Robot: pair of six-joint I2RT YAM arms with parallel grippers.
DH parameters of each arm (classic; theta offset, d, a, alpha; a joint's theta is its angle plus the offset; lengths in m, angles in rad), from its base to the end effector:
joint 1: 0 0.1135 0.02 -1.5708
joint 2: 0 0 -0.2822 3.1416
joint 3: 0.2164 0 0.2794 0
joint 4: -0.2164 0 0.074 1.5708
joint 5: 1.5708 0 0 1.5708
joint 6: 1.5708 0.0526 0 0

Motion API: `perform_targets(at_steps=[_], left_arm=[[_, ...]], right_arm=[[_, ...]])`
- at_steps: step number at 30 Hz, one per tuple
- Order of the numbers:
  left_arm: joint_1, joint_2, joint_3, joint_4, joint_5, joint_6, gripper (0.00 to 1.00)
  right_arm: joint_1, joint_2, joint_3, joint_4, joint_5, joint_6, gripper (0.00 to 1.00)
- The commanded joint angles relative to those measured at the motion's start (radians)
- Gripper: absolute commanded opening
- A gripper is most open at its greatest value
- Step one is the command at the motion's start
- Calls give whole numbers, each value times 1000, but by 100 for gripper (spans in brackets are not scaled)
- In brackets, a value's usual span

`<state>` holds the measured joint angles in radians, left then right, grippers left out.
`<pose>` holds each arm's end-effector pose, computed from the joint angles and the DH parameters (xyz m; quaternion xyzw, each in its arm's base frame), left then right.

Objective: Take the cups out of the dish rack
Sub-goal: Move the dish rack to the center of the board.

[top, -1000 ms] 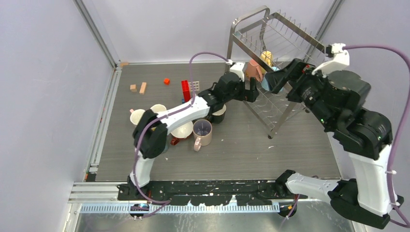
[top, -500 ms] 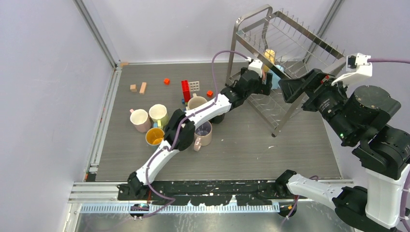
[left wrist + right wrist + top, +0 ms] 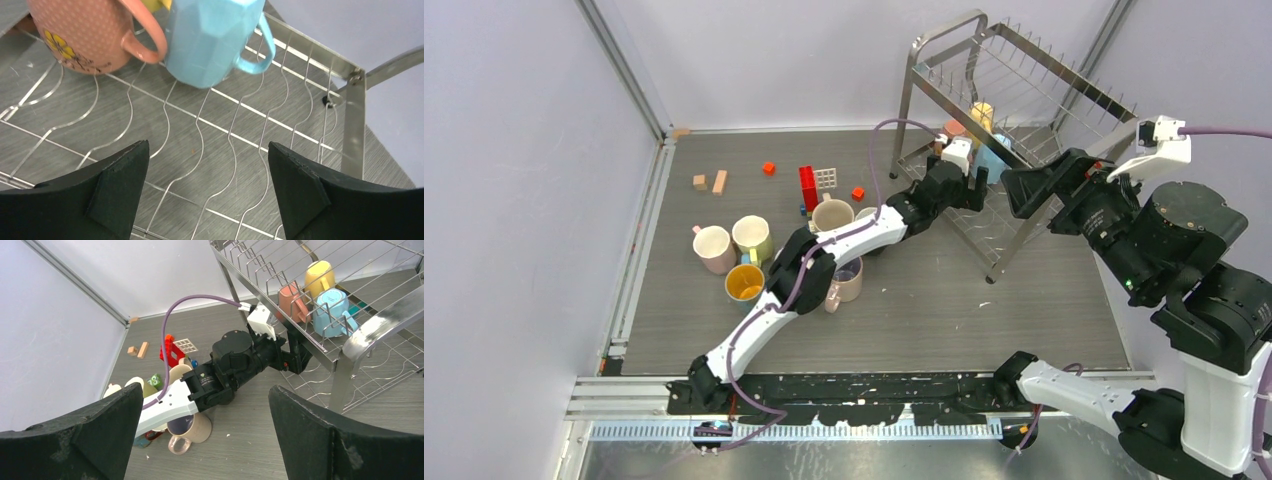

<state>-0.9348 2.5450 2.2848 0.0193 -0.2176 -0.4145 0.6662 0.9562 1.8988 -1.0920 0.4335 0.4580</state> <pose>0.3978 -0.5196 0.2299 0.1365 0.7732 -0.3164 0.5324 0.0840 0.0379 0.5820 0.0626 0.7507 0.2016 0.6259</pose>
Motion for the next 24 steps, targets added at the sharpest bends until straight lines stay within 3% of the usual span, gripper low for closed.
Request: perform_targets(at_steps=[1,6,10,17,24], left_arm=[[-26,-22,-17,-10,-3,-20,87],[-48,-26,-18,-114,39,-46,75],[-72,-63,-72,-132,48,-30,72],[-90,-64,-32,-317,95,-35,60],[-99,-36,61,-523,125,1,57]], right_arm=[[4,9,-1,11,15,-4,100],[4,22,7,-8,15,7,100],[4,19,-4,-10,17,17,100],[5,14,-23,-18,23,30,100],[6,13,-38,-24,24,42,100]])
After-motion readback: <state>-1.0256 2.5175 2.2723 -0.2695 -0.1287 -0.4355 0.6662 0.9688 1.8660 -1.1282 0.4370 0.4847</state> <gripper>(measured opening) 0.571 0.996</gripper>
